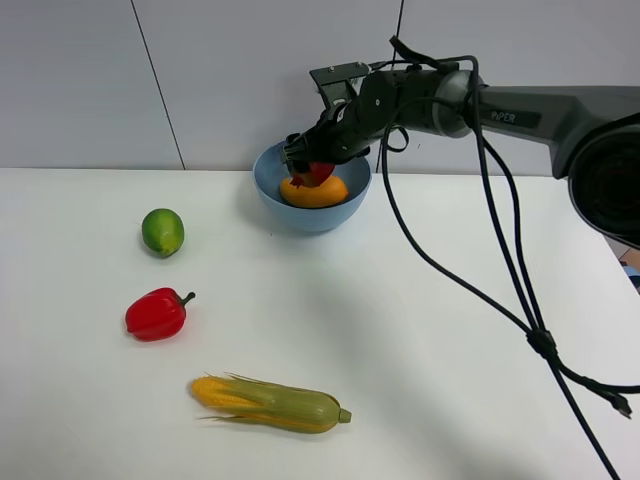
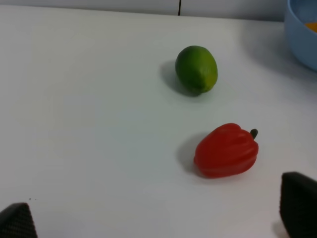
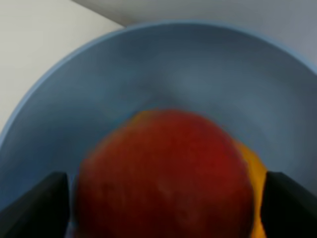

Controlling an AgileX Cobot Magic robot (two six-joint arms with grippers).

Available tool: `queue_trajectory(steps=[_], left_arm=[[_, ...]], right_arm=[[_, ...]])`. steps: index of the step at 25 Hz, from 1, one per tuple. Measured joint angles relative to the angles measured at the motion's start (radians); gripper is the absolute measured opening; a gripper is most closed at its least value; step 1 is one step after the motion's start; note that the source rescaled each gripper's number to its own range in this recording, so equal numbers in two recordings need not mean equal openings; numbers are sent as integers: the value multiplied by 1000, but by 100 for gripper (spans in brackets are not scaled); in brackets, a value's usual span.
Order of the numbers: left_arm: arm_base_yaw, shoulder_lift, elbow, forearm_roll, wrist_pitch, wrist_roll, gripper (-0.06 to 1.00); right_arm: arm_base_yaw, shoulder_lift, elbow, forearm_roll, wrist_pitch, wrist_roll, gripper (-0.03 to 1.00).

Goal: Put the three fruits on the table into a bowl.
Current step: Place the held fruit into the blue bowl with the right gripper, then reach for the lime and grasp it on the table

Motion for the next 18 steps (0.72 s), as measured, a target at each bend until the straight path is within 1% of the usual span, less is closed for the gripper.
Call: queue_trajectory(steps=[1, 2, 4, 8, 12, 16, 18], left_arm=[[0, 0, 0, 0, 0, 0, 100], [0, 0, 0, 0, 0, 0, 100], [0, 0, 0, 0, 0, 0, 100], [0, 0, 0, 0, 0, 0, 100], [0, 0, 0, 0, 0, 0, 100], [0, 0, 0, 0, 0, 0, 100], [0, 0, 0, 0, 0, 0, 100]], right_arm=[[0, -3, -1, 0, -5, 8, 34], [0, -10, -1, 0, -6, 20, 38], [0, -30, -1, 7, -13, 56, 42], [0, -75, -3, 9, -47, 98, 44], [9, -111, -4, 17, -39, 101, 44], [24, -217, -4, -4, 44, 94, 44], [26, -308, -4, -35, 92, 94, 44]])
